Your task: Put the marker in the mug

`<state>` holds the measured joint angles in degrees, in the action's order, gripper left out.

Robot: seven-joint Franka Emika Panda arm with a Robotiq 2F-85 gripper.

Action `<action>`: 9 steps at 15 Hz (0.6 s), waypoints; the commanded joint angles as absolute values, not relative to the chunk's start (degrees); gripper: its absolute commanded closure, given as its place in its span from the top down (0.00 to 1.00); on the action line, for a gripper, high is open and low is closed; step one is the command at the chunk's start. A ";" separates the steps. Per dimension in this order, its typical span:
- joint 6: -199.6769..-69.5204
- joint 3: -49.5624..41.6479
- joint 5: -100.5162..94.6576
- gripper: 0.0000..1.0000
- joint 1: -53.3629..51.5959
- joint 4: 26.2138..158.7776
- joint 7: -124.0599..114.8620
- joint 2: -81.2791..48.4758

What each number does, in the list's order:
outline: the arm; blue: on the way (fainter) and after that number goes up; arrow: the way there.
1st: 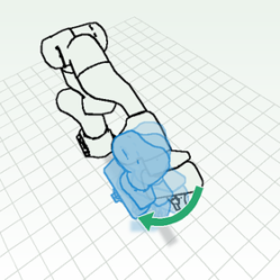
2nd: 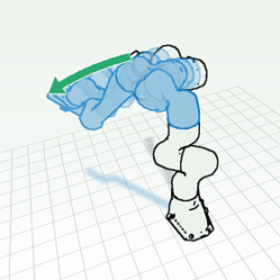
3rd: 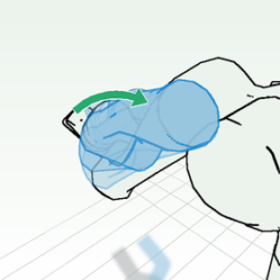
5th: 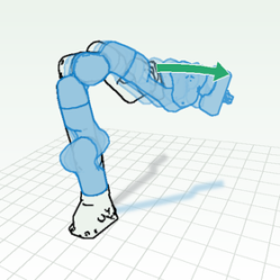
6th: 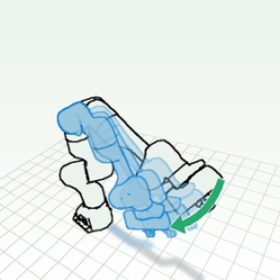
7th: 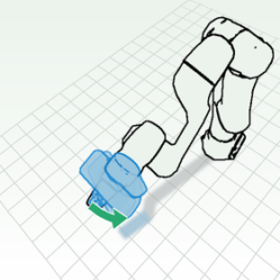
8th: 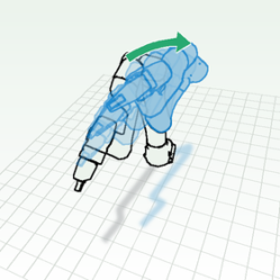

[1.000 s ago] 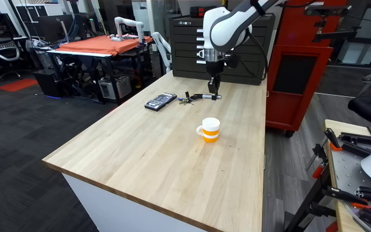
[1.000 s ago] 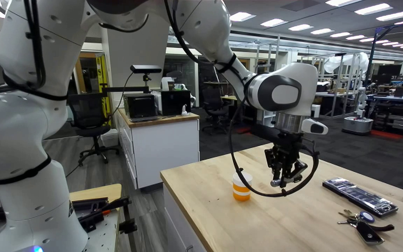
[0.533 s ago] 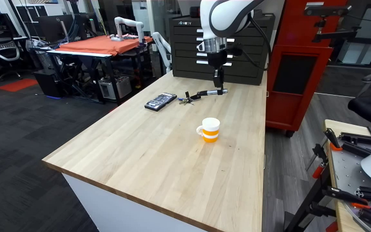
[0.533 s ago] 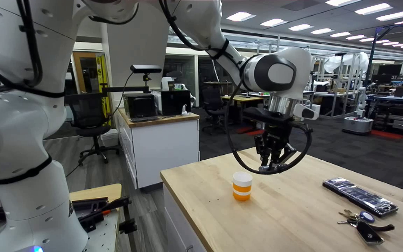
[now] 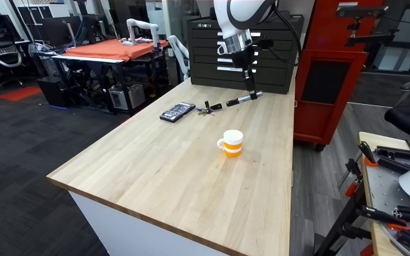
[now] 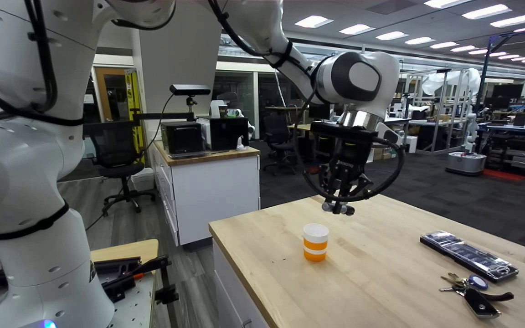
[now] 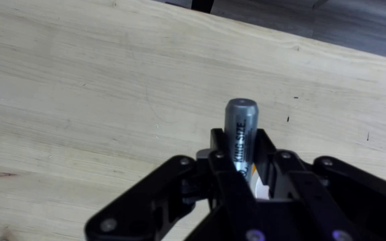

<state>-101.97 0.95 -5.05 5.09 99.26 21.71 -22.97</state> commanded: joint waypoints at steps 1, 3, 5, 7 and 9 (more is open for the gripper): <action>-94.77 1.22 -7.29 0.06 3.97 95.83 24.49 -22.96; -91.58 1.55 -8.29 0.06 3.31 93.75 25.78 -23.65; -89.23 1.88 -8.94 0.06 2.71 91.92 26.95 -24.40; -87.00 2.34 -9.59 0.06 2.16 89.93 28.18 -25.58; -84.98 2.75 -10.12 0.06 1.72 87.94 29.26 -27.03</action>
